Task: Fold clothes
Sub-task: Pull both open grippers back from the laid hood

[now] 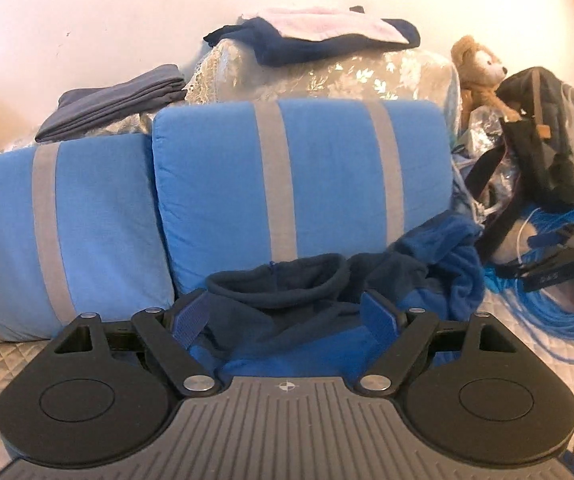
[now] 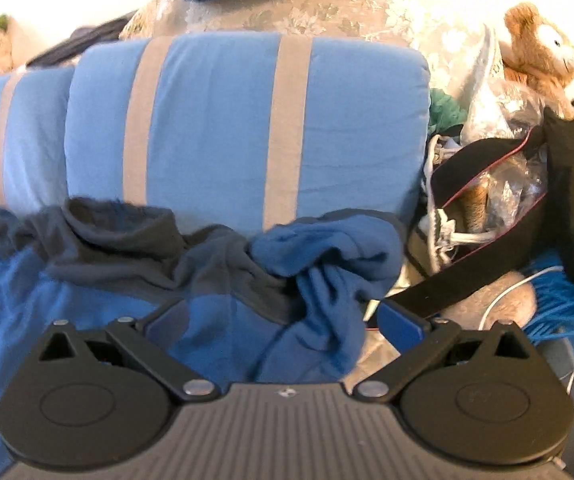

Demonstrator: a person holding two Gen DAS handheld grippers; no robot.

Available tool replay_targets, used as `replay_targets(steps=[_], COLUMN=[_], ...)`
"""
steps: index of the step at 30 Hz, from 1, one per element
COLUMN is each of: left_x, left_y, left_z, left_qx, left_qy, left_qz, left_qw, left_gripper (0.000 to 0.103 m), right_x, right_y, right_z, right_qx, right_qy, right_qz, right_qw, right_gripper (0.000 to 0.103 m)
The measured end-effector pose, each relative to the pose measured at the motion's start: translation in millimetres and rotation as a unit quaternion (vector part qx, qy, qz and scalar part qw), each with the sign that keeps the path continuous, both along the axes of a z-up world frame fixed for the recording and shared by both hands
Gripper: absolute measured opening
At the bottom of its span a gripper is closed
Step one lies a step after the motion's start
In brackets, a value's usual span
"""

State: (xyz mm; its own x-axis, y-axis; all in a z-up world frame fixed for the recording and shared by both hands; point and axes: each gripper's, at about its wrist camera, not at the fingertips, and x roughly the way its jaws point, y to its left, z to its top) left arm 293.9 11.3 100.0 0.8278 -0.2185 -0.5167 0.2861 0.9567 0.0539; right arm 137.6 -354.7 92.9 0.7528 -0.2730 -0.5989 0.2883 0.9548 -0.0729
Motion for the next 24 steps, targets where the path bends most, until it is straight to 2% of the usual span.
replay_targets(steps=[7, 11, 16, 18, 20, 24], left_x=[10, 16, 24, 26, 23, 14], left_y=[-1, -6, -10, -11, -13, -16], left_z=[-15, -28, -45, -49, -51, -52], left_qx=[-0.020, -0.004, -0.020, -0.024, -0.011, 0.020], left_qy=[0.000, -0.018, -0.003, 0.002, -0.010, -0.041], left_qz=[-0.003, 0.002, -0.010, -0.014, -0.022, -0.035], left_qw=[0.9998, 0.9998, 0.9998, 0.9996, 0.9997, 0.9984], left_gripper=[0.080, 0.080, 0.080, 0.080, 0.080, 0.080], right_x=[12, 26, 51, 67, 82, 111], right_y=[-15, -22, -30, -29, -27, -18], right_z=[-20, -31, -40, -46, -49, -55], right_qx=[-0.087, -0.135, -0.155, -0.180, -0.197, -0.252], right_qy=[0.007, 0.007, -0.002, 0.000, 0.008, 0.042], right_qz=[0.015, 0.028, 0.044, 0.058, 0.080, 0.145], right_qw=[0.996, 0.990, 0.987, 0.982, 0.977, 0.956], right_gripper=[0.103, 0.103, 0.103, 0.101, 0.097, 0.093])
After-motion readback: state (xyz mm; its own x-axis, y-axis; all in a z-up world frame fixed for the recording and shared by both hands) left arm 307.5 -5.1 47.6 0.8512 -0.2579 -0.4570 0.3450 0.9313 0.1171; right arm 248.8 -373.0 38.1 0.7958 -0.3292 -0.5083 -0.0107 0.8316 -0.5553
